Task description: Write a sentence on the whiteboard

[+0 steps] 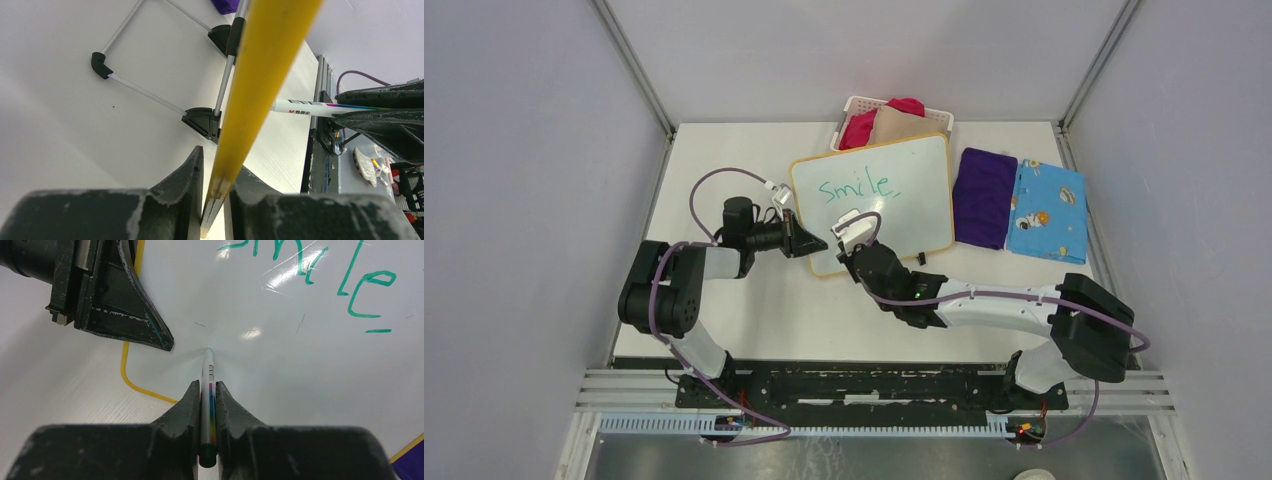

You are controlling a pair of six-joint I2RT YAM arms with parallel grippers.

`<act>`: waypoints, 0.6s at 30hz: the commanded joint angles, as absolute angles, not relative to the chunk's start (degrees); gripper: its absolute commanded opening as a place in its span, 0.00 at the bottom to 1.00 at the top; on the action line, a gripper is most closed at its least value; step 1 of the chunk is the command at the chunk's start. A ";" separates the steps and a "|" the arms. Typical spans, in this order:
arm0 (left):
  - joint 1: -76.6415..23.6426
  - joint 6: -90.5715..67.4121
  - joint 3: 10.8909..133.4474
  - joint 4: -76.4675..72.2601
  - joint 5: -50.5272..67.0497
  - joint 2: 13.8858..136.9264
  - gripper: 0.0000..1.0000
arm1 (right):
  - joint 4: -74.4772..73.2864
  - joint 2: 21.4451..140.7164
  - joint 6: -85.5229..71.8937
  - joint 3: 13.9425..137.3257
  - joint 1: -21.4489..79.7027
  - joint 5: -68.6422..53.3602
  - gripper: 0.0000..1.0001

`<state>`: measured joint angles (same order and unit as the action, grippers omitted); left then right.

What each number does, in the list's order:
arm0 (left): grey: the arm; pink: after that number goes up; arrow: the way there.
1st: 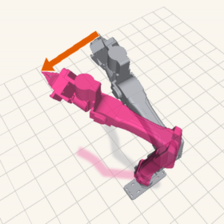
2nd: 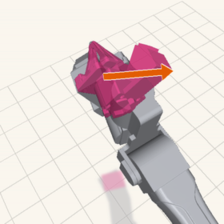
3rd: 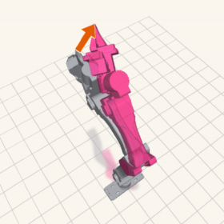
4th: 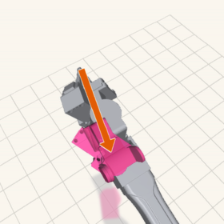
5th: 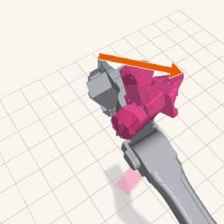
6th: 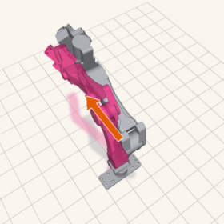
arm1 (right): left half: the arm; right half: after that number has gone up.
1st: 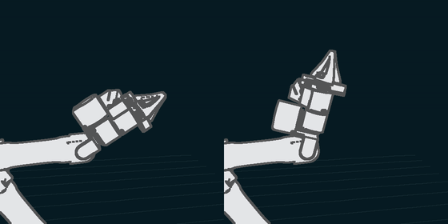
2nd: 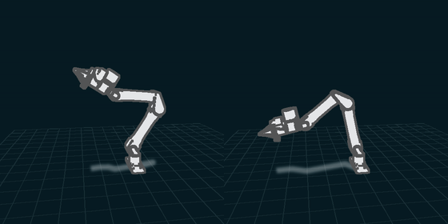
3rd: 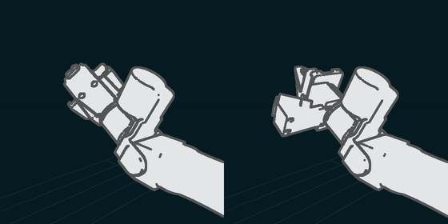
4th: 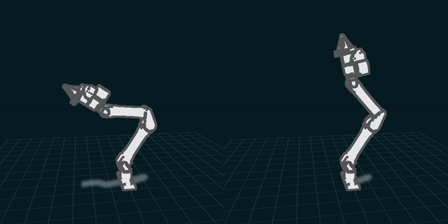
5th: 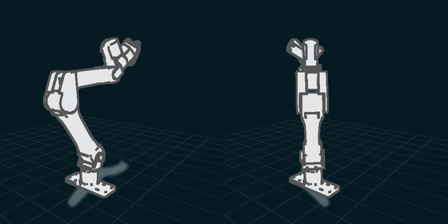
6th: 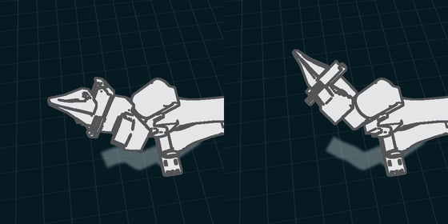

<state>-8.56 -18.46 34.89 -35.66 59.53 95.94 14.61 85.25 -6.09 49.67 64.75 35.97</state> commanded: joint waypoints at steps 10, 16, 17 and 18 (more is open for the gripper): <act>-9.49 -14.69 35.57 -29.26 55.07 95.98 0.02 | 15.07 87.10 -5.90 52.22 64.46 32.13 0.00; -9.49 -14.43 35.65 -28.79 54.99 95.88 0.02 | 13.62 86.80 -6.38 50.94 64.42 32.45 0.00; -9.49 -14.42 35.62 -28.75 54.97 95.82 0.02 | 13.43 86.60 -6.49 50.45 64.34 32.79 0.00; -9.49 -14.36 35.61 -28.70 54.87 95.80 0.02 | 13.16 86.39 -6.67 50.09 64.27 33.06 0.00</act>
<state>-8.71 -17.98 35.31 -34.76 59.09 95.94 14.04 86.54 -6.13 50.70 64.75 32.29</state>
